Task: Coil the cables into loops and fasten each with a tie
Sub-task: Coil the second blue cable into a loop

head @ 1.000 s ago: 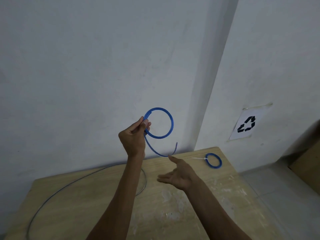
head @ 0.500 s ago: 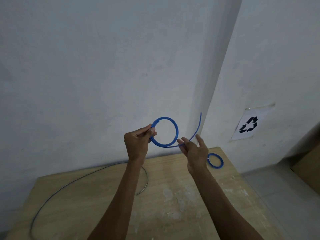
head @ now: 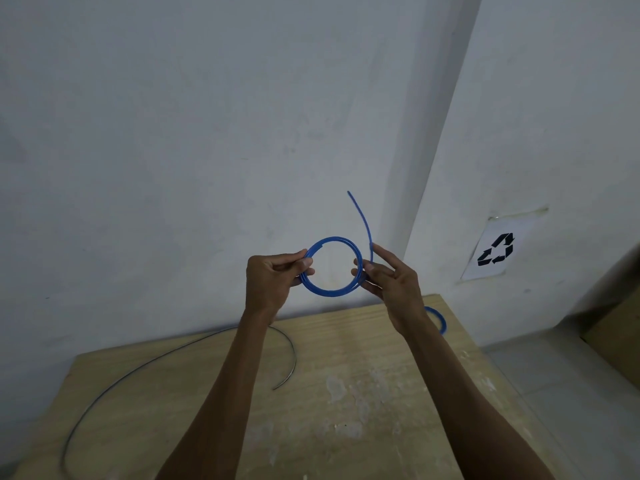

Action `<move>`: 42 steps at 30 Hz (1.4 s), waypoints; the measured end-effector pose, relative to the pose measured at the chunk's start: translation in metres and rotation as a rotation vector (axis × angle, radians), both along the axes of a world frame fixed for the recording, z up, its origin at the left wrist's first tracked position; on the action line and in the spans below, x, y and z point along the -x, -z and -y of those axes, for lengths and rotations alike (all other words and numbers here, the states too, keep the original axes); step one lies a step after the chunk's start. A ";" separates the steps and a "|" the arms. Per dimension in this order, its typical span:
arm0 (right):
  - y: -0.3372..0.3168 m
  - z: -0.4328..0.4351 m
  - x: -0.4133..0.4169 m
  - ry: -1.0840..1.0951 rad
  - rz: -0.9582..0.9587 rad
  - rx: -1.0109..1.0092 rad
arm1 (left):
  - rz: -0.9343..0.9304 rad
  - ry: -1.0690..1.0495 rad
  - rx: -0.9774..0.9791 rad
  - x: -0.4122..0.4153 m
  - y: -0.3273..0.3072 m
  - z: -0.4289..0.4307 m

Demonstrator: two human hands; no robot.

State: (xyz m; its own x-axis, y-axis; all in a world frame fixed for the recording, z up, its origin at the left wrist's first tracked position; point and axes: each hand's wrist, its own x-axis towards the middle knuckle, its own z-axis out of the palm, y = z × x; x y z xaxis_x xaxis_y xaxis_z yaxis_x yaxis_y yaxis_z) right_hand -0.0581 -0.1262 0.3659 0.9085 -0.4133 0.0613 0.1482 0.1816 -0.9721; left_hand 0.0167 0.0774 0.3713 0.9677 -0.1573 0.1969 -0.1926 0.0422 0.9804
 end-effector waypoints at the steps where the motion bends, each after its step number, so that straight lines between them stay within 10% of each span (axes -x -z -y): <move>1: 0.000 0.002 0.000 -0.024 0.010 0.007 | -0.006 0.000 0.014 0.000 0.000 -0.001; 42: -0.017 0.009 -0.005 -0.111 0.070 0.528 | 0.076 0.151 -0.070 0.003 -0.012 0.013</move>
State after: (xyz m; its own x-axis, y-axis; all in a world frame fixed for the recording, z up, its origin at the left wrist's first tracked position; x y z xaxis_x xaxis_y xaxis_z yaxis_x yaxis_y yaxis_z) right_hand -0.0528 -0.1349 0.3833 0.9314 -0.2115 0.2962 0.2233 -0.3107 -0.9239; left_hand 0.0141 0.0644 0.3832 0.9147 -0.3158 0.2521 -0.2631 0.0081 0.9647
